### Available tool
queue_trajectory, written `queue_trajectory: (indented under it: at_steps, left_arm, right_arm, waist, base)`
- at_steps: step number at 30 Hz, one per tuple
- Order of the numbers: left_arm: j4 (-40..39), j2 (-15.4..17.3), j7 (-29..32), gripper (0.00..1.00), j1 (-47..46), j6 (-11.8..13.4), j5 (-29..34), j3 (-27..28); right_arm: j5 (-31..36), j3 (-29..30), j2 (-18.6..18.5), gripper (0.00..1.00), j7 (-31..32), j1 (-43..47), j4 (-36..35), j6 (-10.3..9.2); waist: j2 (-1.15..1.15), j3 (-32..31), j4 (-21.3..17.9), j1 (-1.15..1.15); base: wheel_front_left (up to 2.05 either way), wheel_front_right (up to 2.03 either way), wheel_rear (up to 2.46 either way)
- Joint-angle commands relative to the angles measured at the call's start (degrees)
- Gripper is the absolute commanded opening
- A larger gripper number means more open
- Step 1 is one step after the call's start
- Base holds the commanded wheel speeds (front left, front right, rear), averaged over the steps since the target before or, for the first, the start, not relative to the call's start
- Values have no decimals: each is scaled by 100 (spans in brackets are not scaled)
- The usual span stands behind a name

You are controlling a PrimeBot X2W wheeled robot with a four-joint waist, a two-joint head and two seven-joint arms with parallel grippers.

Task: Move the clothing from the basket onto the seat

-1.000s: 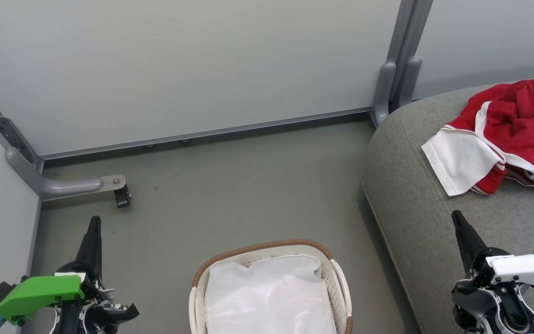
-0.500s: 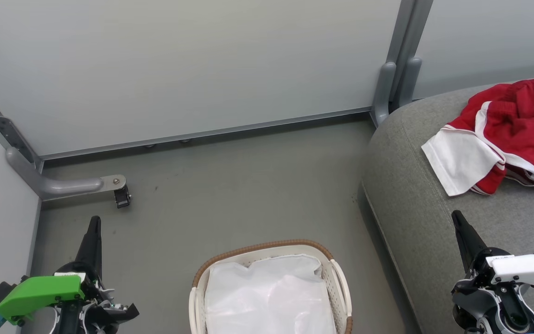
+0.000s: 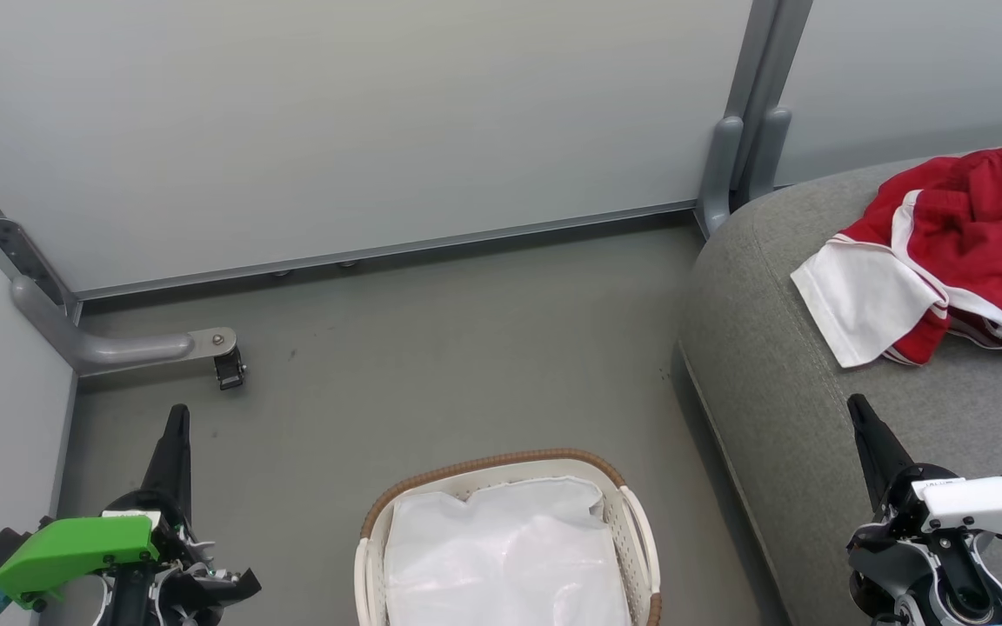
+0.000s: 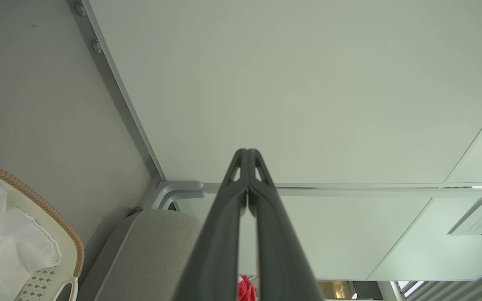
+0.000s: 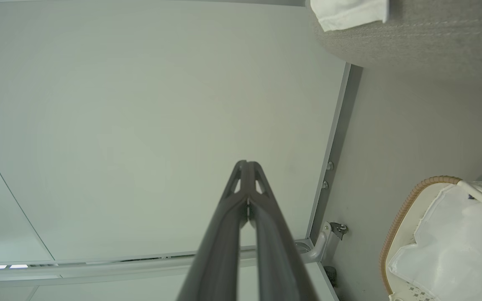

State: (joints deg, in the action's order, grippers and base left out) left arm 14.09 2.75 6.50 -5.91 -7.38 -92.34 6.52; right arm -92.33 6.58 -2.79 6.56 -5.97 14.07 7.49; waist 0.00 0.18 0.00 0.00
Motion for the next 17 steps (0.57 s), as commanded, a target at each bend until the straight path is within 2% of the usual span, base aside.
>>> queue_trajectory:
  at_steps: [1,17]
  left_arm:
    - [-12,23,26,0,-66,-26,-16,13]
    - [-12,23,25,0,-66,-26,-16,13]
  right_arm:
    - [-11,13,-22,0,18,-41,-19,0]
    - [-10,14,-22,0,19,-41,-19,0]
  waist:
    - [0,0,0,0]
    - [0,0,0,0]
  base:
    - [0,0,0]
    - [0,0,0]
